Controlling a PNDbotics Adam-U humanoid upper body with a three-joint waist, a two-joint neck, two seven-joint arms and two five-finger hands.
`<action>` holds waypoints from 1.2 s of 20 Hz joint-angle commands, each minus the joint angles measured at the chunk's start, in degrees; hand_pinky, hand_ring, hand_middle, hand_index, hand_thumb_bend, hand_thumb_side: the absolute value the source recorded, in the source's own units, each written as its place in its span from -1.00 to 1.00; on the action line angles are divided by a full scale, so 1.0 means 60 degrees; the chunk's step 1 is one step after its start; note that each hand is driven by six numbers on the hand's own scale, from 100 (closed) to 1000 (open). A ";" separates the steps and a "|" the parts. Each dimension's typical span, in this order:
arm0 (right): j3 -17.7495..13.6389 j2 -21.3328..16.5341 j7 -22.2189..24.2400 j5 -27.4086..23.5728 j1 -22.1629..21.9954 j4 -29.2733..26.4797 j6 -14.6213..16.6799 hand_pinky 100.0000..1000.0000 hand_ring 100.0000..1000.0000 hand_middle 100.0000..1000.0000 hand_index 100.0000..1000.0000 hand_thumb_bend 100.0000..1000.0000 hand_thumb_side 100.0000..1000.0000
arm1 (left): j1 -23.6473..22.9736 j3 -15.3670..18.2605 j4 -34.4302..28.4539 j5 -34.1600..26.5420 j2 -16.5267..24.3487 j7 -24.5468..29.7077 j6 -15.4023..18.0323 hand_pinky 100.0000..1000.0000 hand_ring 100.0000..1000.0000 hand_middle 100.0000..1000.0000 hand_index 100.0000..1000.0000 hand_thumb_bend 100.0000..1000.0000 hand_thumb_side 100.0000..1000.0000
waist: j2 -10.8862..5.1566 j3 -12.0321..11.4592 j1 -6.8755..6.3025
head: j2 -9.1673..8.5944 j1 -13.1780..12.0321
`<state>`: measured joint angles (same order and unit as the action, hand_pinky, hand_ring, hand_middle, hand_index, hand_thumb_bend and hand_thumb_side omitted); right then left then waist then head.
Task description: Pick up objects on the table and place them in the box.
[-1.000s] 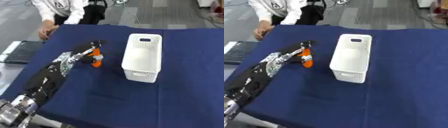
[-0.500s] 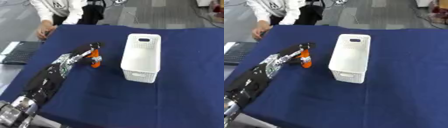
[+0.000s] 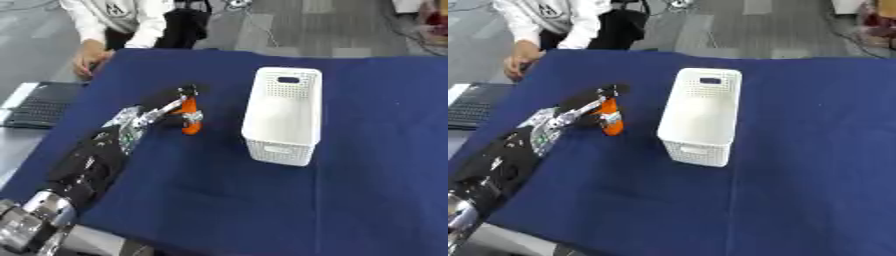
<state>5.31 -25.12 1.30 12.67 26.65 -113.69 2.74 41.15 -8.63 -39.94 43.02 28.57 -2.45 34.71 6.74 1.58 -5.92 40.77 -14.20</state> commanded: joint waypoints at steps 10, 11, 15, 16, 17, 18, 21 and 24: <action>-0.0039 -0.0079 0.0016 -0.0051 0.0194 -0.0150 0.0009 -0.22 0.20 0.24 0.34 -1.00 0.86 | 0.0179 0.0078 0.0015 -0.0072 0.0146 0.0209 -0.0040 0.82 1.00 1.00 1.00 -0.83 1.00 | -0.0098 0.0006 0.0041 | -0.0134 -0.0083; -0.0040 -0.0078 0.0016 -0.0052 0.0194 -0.0150 0.0009 -0.22 0.20 0.24 0.34 -1.00 0.86 | 0.0180 0.0075 0.0011 -0.0074 0.0148 0.0242 -0.0059 0.78 1.00 1.00 1.00 -0.88 1.00 | -0.0100 0.0008 0.0041 | -0.0135 -0.0081; -0.0044 -0.0076 0.0010 -0.0059 0.0199 -0.0150 0.0010 -0.22 0.19 0.24 0.34 -1.00 0.86 | 0.0190 0.0072 -0.0006 -0.0050 0.0144 0.0336 -0.0170 0.64 0.99 1.00 1.00 -0.99 0.96 | -0.0106 0.0013 0.0038 | -0.0145 -0.0078; -0.0044 -0.0075 0.0011 -0.0060 0.0200 -0.0150 0.0010 -0.22 0.19 0.24 0.34 -1.00 0.86 | 0.0195 0.0070 -0.0010 -0.0038 0.0140 0.0360 -0.0202 0.68 1.00 1.00 1.00 -0.96 1.00 | -0.0106 0.0014 0.0037 | -0.0147 -0.0077; -0.0044 -0.0074 0.0010 -0.0061 0.0202 -0.0150 0.0011 -0.22 0.19 0.24 0.34 -1.00 0.86 | 0.0199 0.0067 -0.0016 -0.0027 0.0136 0.0380 -0.0229 0.53 0.95 1.00 1.00 -1.00 0.84 | -0.0107 0.0016 0.0036 | -0.0150 -0.0075; -0.0046 -0.0073 0.0008 -0.0062 0.0204 -0.0150 0.0012 -0.22 0.19 0.24 0.34 -1.00 0.86 | 0.0205 0.0064 -0.0022 -0.0011 0.0134 0.0403 -0.0261 0.54 0.95 1.00 1.00 -1.00 0.85 | -0.0108 0.0018 0.0035 | -0.0154 -0.0071; -0.0047 -0.0070 0.0004 -0.0066 0.0212 -0.0150 0.0013 -0.22 0.19 0.24 0.34 -1.00 0.86 | 0.0209 0.0047 -0.0043 0.0046 0.0129 0.0509 -0.0322 0.18 0.88 1.00 1.00 -0.96 0.48 | -0.0105 0.0024 0.0034 | -0.0166 -0.0056; -0.0041 -0.0067 0.0009 -0.0069 0.0222 -0.0150 0.0017 -0.22 0.19 0.24 0.34 -1.00 0.86 | 0.0213 0.0046 -0.0039 0.0104 0.0125 0.0684 -0.0387 0.08 0.85 1.00 1.00 -0.94 0.34 | -0.0102 0.0031 0.0032 | -0.0171 -0.0050</action>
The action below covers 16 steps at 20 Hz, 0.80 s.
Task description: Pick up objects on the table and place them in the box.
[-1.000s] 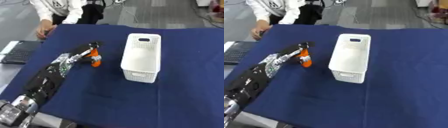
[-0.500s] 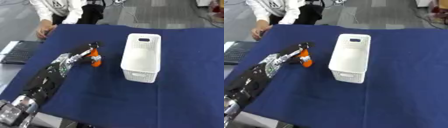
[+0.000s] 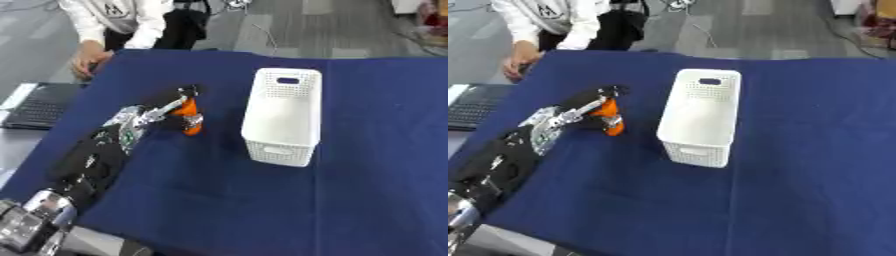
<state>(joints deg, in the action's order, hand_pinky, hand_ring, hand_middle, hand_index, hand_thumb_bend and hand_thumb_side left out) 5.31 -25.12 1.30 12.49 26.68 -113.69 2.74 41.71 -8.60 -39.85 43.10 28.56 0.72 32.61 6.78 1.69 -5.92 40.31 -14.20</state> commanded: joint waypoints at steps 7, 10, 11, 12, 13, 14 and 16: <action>-0.0043 -0.0063 0.0007 -0.0045 0.0232 -0.0150 0.0016 -0.23 0.19 0.24 0.34 -1.00 0.86 | 0.0127 0.0072 -0.0071 0.0020 0.0112 0.0422 -0.0232 -0.32 0.59 1.00 0.83 -1.00 -0.33 | -0.0113 0.0019 0.0026 | -0.0098 -0.0042; -0.0044 -0.0062 0.0006 -0.0047 0.0236 -0.0150 0.0016 -0.23 0.19 0.24 0.33 -1.00 0.86 | 0.0119 0.0094 -0.0052 -0.0190 0.0091 0.0447 -0.0309 -0.48 0.43 0.96 0.54 -1.00 -0.48 | -0.0112 0.0019 0.0026 | -0.0113 -0.0031; -0.0044 -0.0062 0.0006 -0.0048 0.0237 -0.0150 0.0016 -0.23 0.19 0.24 0.33 -1.00 0.86 | 0.0116 0.0093 -0.0050 -0.0271 0.0089 0.0444 -0.0326 -0.49 0.42 0.95 0.50 -1.00 -0.49 | -0.0111 0.0019 0.0026 | -0.0116 -0.0029; -0.0044 -0.0061 0.0007 -0.0047 0.0238 -0.0150 0.0017 -0.23 0.19 0.24 0.33 -1.00 0.86 | 0.0109 0.0097 -0.0046 -0.0365 0.0083 0.0431 -0.0340 -0.56 0.33 0.90 0.34 -1.00 -0.52 | -0.0109 0.0019 0.0027 | -0.0119 -0.0030; -0.0043 -0.0060 0.0007 -0.0046 0.0239 -0.0150 0.0017 -0.23 0.19 0.24 0.33 -1.00 0.86 | 0.0104 0.0099 -0.0047 -0.0460 0.0081 0.0405 -0.0346 -0.57 0.28 0.86 0.26 -1.00 -0.50 | -0.0107 0.0019 0.0028 | -0.0122 -0.0031; -0.0043 -0.0059 0.0007 -0.0044 0.0240 -0.0150 0.0017 -0.23 0.19 0.24 0.33 -1.00 0.86 | 0.0098 0.0103 -0.0053 -0.0551 0.0079 0.0354 -0.0354 -0.58 0.25 0.83 0.16 -1.00 -0.43 | -0.0105 0.0019 0.0029 | -0.0123 -0.0028; -0.0043 -0.0057 0.0008 -0.0040 0.0239 -0.0150 0.0016 -0.23 0.19 0.24 0.33 -1.00 0.86 | 0.0088 0.0101 -0.0064 -0.0723 0.0070 0.0243 -0.0348 -0.64 0.18 0.76 0.00 -1.00 -0.29 | -0.0103 0.0018 0.0031 | -0.0121 -0.0029</action>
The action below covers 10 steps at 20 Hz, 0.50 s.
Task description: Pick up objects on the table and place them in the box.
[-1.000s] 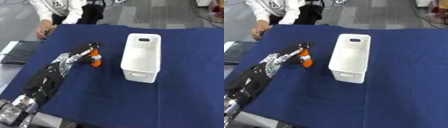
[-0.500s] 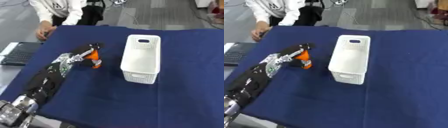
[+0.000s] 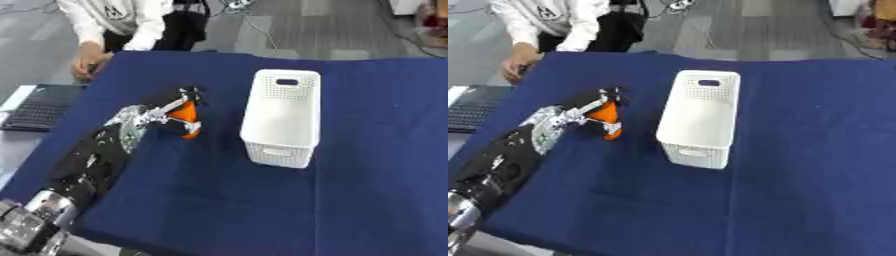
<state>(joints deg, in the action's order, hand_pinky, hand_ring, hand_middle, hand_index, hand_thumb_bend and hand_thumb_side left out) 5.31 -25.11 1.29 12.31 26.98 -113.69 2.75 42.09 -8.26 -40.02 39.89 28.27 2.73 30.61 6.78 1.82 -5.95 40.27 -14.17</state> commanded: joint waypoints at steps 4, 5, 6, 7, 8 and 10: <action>-0.0040 -0.0059 0.0010 0.0003 0.0185 -0.0150 0.0014 -0.23 0.19 0.24 0.33 -1.00 0.86 | 0.0001 0.0060 -0.0081 -0.0637 0.0107 -0.0511 0.0087 -0.95 -0.11 0.46 -0.27 -1.00 0.19 | -0.0102 -0.0010 0.0038 | -0.0106 -0.0033; -0.0039 -0.0059 0.0011 0.0006 0.0186 -0.0150 0.0015 -0.23 0.19 0.24 0.33 -1.00 0.86 | -0.0012 0.0058 -0.0102 -0.0724 0.0109 -0.0670 0.0131 -1.00 -0.26 0.28 -0.37 -1.00 0.27 | -0.0102 -0.0011 0.0038 | -0.0105 -0.0033; -0.0041 -0.0058 0.0008 0.0008 0.0185 -0.0150 0.0015 -0.23 0.19 0.24 0.33 -1.00 0.86 | -0.0028 0.0077 -0.0125 -0.0835 0.0100 -0.0881 0.0185 -1.00 -0.33 0.17 -0.44 -1.00 0.27 | -0.0101 -0.0012 0.0040 | -0.0110 -0.0030; -0.0042 -0.0056 0.0007 0.0010 0.0186 -0.0150 0.0015 -0.23 0.19 0.24 0.33 -1.00 0.86 | -0.0049 0.0074 -0.0131 -0.0922 0.0096 -0.1071 0.0234 -1.00 -0.35 0.15 -0.45 -1.00 0.27 | -0.0100 -0.0012 0.0041 | -0.0114 -0.0028; -0.0042 -0.0055 0.0007 0.0011 0.0186 -0.0150 0.0014 -0.23 0.19 0.24 0.33 -1.00 0.86 | -0.0069 0.0069 -0.0133 -0.0998 0.0086 -0.1251 0.0299 -1.00 -0.55 0.02 -0.52 -1.00 0.27 | -0.0098 -0.0012 0.0043 | -0.0117 -0.0029; -0.0041 -0.0052 0.0008 0.0015 0.0190 -0.0150 0.0016 -0.23 0.19 0.24 0.33 -1.00 0.86 | -0.0115 0.0054 -0.0126 -0.1125 0.0059 -0.1577 0.0481 -1.00 -0.72 -0.09 -0.57 -1.00 0.27 | -0.0094 -0.0011 0.0048 | -0.0123 -0.0033</action>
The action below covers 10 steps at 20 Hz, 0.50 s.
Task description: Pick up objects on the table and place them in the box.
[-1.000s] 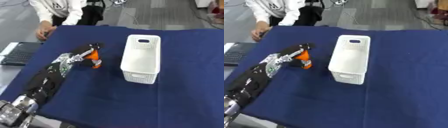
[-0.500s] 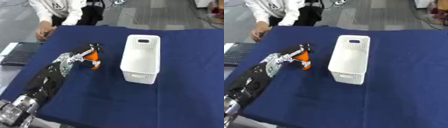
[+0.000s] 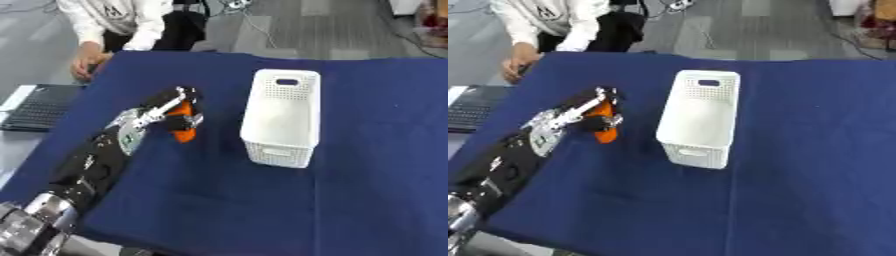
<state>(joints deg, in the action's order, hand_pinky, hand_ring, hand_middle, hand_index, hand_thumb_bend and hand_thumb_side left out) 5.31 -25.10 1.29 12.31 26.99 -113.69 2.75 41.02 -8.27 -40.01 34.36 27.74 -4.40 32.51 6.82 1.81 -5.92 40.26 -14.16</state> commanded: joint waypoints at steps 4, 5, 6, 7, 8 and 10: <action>-0.0042 -0.0040 0.0009 0.0018 0.0197 -0.0150 0.0017 -0.23 0.19 0.24 0.33 -1.00 0.86 | -0.0040 0.0075 -0.0084 -0.0473 0.0054 -0.0988 0.0811 -1.00 -1.00 -0.42 -0.64 -1.00 0.27 | -0.0089 -0.0003 0.0062 | -0.0130 -0.0041; -0.0043 -0.0037 0.0008 0.0018 0.0199 -0.0150 0.0018 -0.23 0.19 0.24 0.33 -1.00 0.86 | -0.0062 0.0083 -0.0059 -0.0516 0.0036 -0.1123 0.1016 -1.00 -1.00 -0.48 -0.68 -1.00 0.22 | -0.0087 0.0000 0.0067 | -0.0134 -0.0045; -0.0044 -0.0034 0.0007 0.0018 0.0200 -0.0150 0.0018 -0.23 0.19 0.24 0.33 -1.00 0.86 | -0.0075 0.0096 -0.0062 -0.0531 0.0025 -0.1279 0.1252 -1.00 -1.00 -0.59 -0.72 -1.00 0.23 | -0.0085 0.0004 0.0072 | -0.0135 -0.0047; -0.0046 -0.0031 0.0004 0.0018 0.0202 -0.0150 0.0019 -0.23 0.19 0.24 0.33 -1.00 0.86 | -0.0094 0.0113 -0.0074 -0.0509 0.0026 -0.1469 0.1495 -1.00 -1.00 -0.75 -0.77 -1.00 0.11 | -0.0081 0.0007 0.0076 | -0.0137 -0.0047; -0.0048 -0.0030 0.0001 0.0017 0.0203 -0.0150 0.0020 -0.23 0.19 0.24 0.33 -1.00 0.86 | -0.0111 0.0133 -0.0078 -0.0453 0.0036 -0.1687 0.1711 -1.00 -1.00 -0.82 -0.79 -1.00 0.00 | -0.0080 0.0007 0.0078 | -0.0131 -0.0044; -0.0048 -0.0034 -0.0001 0.0016 0.0199 -0.0150 0.0020 -0.23 0.19 0.24 0.33 -1.00 0.86 | -0.0134 0.0143 -0.0095 -0.0217 0.0077 -0.2091 0.2012 -1.00 -1.00 -0.89 -0.82 -1.00 -0.23 | -0.0082 0.0005 0.0075 | -0.0121 -0.0032</action>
<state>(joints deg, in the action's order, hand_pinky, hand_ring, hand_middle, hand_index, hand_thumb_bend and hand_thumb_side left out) 5.31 -25.07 1.28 12.31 27.13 -113.69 2.76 39.53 -8.07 -39.97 32.65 26.76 -15.55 43.36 6.96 1.85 -5.68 40.22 -14.16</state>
